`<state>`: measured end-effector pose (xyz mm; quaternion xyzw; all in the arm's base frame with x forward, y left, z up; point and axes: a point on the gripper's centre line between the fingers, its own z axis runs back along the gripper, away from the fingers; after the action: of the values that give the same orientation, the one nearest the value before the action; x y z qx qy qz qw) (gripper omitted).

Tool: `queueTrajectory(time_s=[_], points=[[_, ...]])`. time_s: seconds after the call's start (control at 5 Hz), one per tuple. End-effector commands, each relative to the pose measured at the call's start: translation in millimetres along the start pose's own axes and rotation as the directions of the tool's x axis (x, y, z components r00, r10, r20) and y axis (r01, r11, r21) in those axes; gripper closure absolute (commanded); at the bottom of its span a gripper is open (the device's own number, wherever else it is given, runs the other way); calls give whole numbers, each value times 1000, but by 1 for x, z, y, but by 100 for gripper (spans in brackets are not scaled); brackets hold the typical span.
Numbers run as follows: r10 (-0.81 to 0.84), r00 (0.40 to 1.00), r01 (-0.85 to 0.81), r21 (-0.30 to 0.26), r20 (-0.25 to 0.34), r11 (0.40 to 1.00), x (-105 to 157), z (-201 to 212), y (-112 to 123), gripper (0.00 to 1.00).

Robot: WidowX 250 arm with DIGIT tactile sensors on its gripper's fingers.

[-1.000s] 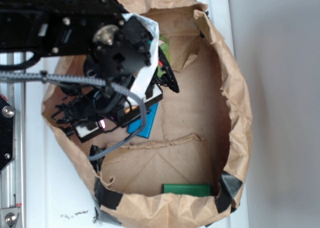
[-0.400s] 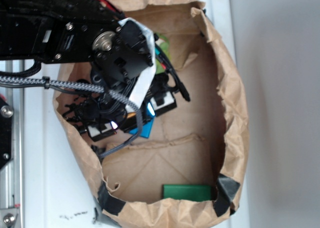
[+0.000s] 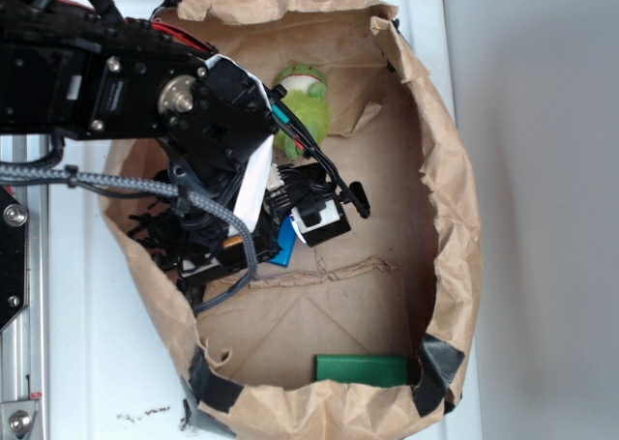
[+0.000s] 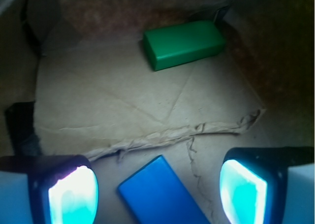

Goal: Grab the blue block.

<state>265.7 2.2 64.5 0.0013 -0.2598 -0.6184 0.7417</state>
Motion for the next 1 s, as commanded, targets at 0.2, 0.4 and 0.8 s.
queueTrajectory(time_s=[0.2,0.4,0.8], points=[[-200,968,209,51,-151,977,-14,-34,2,0],[-193,967,203,47,-166,978,-21,-36,6,0],[-193,970,199,27,-145,980,-18,-39,-5,22]])
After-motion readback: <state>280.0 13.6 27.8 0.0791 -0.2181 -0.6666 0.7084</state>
